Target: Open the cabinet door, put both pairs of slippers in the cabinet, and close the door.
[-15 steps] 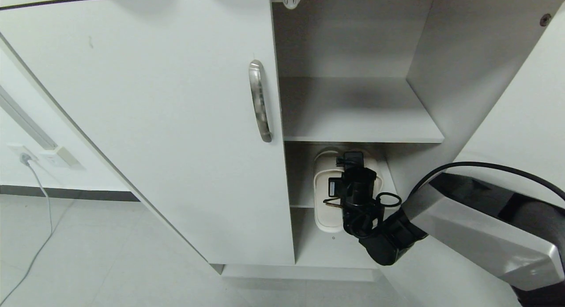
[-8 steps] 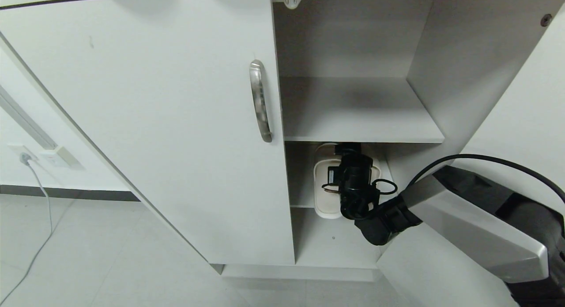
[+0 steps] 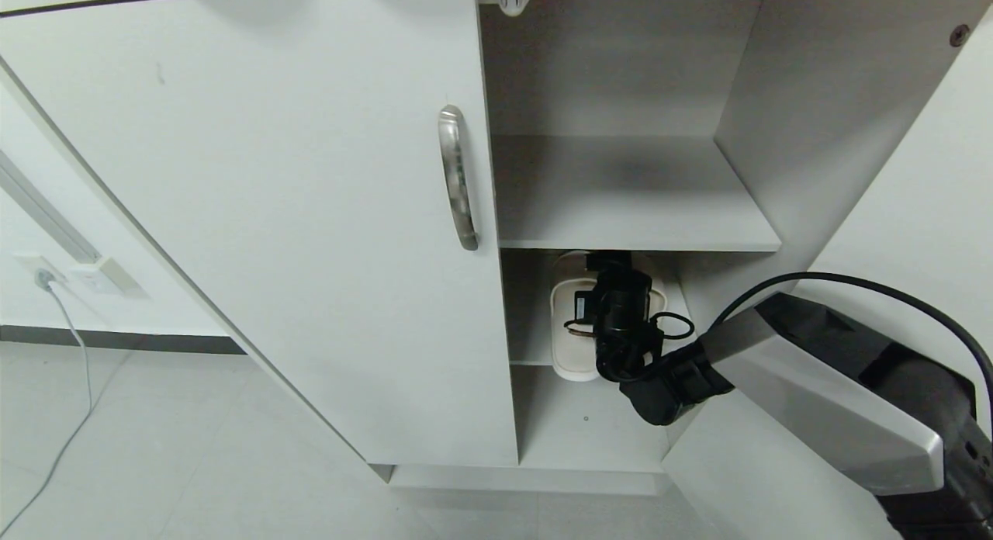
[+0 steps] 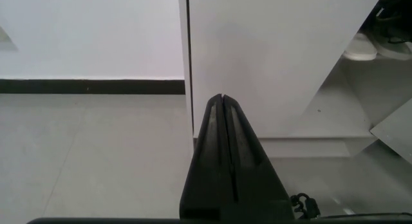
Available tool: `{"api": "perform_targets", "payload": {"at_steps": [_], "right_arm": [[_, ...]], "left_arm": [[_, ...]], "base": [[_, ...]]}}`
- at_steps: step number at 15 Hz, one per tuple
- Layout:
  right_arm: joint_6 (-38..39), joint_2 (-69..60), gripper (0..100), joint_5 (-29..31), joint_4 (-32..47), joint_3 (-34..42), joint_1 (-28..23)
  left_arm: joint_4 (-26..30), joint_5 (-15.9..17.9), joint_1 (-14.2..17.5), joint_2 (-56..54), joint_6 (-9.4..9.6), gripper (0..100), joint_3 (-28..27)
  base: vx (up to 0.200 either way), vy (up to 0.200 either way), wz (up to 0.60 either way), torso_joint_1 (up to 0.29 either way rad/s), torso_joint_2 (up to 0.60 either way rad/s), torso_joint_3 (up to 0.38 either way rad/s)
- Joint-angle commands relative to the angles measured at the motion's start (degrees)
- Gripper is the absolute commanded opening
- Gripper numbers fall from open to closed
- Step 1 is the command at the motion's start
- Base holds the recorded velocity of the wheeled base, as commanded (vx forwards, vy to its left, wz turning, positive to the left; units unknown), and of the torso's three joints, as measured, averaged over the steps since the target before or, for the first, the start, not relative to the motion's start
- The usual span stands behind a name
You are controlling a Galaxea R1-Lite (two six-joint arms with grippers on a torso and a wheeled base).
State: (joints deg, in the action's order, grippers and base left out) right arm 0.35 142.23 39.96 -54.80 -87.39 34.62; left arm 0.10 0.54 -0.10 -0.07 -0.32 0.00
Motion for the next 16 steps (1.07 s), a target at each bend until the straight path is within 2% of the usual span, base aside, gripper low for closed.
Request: {"api": "perform_targets", "payload": {"at_steps": [1, 4, 5, 7, 11, 16], "right_arm": [[0.0, 0.33, 0, -0.32, -0.05, 0.03, 0.01], [0.0, 0.33, 0, -0.41, -0.05, 0.03, 0.01], [0.0, 0.33, 100, -0.41, -0.13, 0.21, 0.01], [0.0, -0.11, 100, -0.32, -0.22, 1.79, 0.1], [-0.09, -4.68, 100, -0.32, -5.06, 10.31, 1.41], [-0.27, -12.24, 100, -0.06, -15.96, 27.8, 6.16]], "left_arm": [[-0.01, -0.01, 0.01, 0.07, -0.03, 0, 0.0], [-0.01, -0.01, 0.01, 0.07, -0.03, 0, 0.0], [-0.01, -0.01, 0.01, 0.07, -0.03, 0, 0.0], [-0.01, -0.01, 0.01, 0.07, -0.03, 0, 0.0], [-0.01, -0.01, 0.01, 0.07, -0.03, 0, 0.0], [-0.01, -0.01, 0.01, 0.07, -0.03, 0, 0.0]], "base": [[0.0, 0.0, 0.0, 0.0, 0.0, 0.0], [0.0, 0.0, 0.0, 0.0, 0.0, 0.0], [0.0, 0.0, 0.0, 0.0, 0.0, 0.0], [0.0, 0.0, 0.0, 0.0, 0.0, 0.0], [0.0, 0.0, 0.0, 0.0, 0.0, 0.0], [0.0, 0.0, 0.0, 0.0, 0.0, 0.0]]}}
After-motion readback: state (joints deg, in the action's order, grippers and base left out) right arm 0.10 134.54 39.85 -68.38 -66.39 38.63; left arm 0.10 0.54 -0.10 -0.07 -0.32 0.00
